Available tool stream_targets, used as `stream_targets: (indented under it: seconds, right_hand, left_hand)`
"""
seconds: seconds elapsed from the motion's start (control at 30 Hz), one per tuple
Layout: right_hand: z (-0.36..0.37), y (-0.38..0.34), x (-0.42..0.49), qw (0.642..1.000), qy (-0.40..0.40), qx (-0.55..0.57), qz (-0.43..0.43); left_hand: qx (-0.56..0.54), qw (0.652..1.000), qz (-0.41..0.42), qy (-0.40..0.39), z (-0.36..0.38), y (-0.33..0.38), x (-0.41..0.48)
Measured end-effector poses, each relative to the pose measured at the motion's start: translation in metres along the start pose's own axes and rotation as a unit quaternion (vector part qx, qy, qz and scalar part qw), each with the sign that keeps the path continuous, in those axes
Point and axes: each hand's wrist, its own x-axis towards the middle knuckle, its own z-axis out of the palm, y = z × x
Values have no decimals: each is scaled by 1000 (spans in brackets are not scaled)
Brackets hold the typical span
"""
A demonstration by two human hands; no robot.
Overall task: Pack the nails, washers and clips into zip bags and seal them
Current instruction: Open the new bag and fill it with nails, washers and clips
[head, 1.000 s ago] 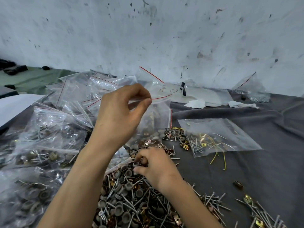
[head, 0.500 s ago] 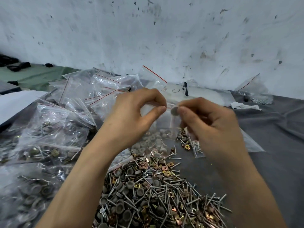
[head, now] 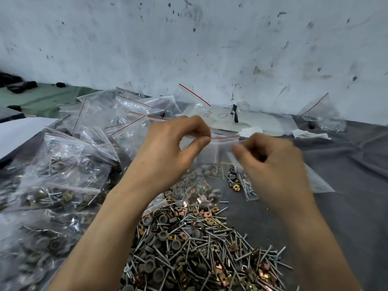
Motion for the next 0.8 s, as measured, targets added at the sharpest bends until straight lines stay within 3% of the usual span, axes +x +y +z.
stream_targets:
  seconds: [0.1, 0.2, 0.33, 0.6, 0.67, 0.8]
  right_hand:
    - [19, 5, -7, 956, -250, -138, 62]
    - [52, 18, -14, 904, -358, -221, 75]
    - [78, 27, -20, 872, -391, -278, 99]
    - [80, 28, -21, 855, -410, -310, 71]
    - [73, 25, -19, 869, -406, -273, 72]
    - [38, 20, -9, 934, -330, -116, 70]
  left_hand:
    - [-1, 999, -20, 29, -2, -4, 1]
    - [-2, 999, -26, 46, -4, -5, 2]
    - [-7, 998, -28, 48, -4, -5, 1]
    - [-21, 999, -30, 27, -4, -3, 1]
    - [-29, 999, -26, 16, -4, -3, 1]
    - [-49, 998, -21, 11, -5, -4, 1]
